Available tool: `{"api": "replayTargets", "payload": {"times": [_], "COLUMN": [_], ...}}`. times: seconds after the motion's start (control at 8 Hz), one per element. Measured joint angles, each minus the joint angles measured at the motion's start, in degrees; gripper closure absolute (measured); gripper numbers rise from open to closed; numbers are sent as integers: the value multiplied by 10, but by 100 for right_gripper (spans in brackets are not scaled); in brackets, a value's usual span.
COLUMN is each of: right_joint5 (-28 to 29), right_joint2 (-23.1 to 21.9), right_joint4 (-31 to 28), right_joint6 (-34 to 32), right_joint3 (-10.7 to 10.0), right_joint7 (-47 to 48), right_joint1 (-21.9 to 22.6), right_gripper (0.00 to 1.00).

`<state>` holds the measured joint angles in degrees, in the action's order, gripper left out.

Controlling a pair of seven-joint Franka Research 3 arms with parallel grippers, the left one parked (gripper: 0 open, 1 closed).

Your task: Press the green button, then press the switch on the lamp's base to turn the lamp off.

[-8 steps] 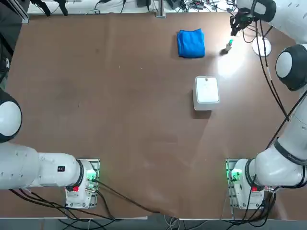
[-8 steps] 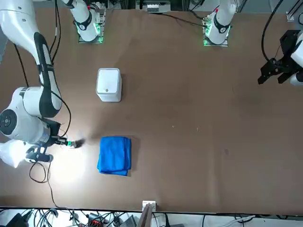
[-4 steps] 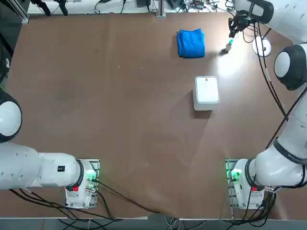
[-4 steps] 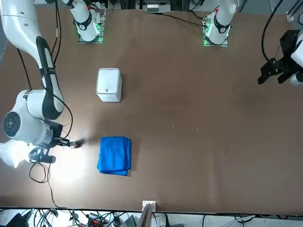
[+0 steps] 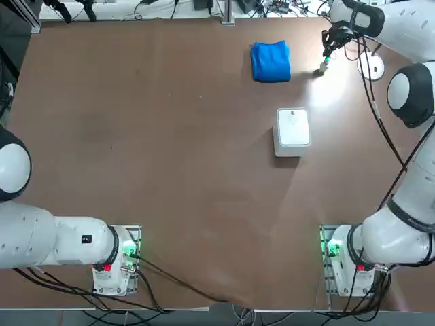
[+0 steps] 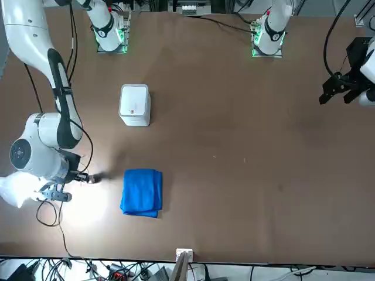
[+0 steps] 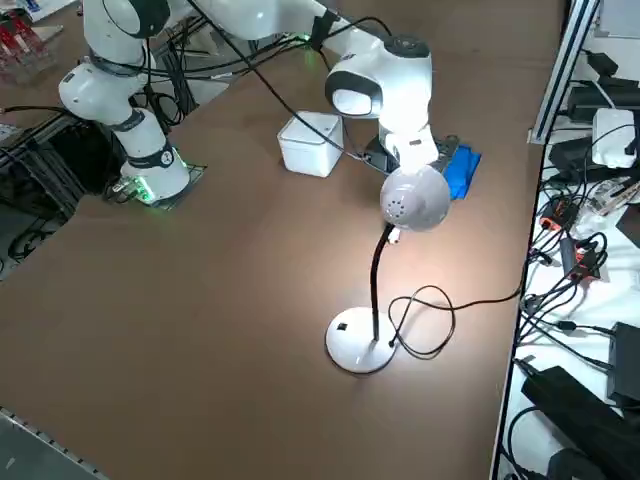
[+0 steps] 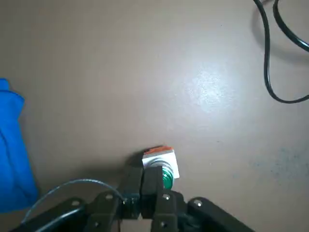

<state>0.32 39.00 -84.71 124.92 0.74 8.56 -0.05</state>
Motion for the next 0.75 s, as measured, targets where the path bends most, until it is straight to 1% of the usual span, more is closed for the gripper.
{"api": "replayTargets", "payload": {"times": [0.38, 0.75], "right_joint5": [0, 0], "right_joint2": [0, -1], "right_joint4": [-1, -14], "right_joint6": [3, 31], "right_joint3": [0, 0], "right_joint7": [0, 1], "right_joint1": [0, 0], "right_gripper": [99, 99]}}
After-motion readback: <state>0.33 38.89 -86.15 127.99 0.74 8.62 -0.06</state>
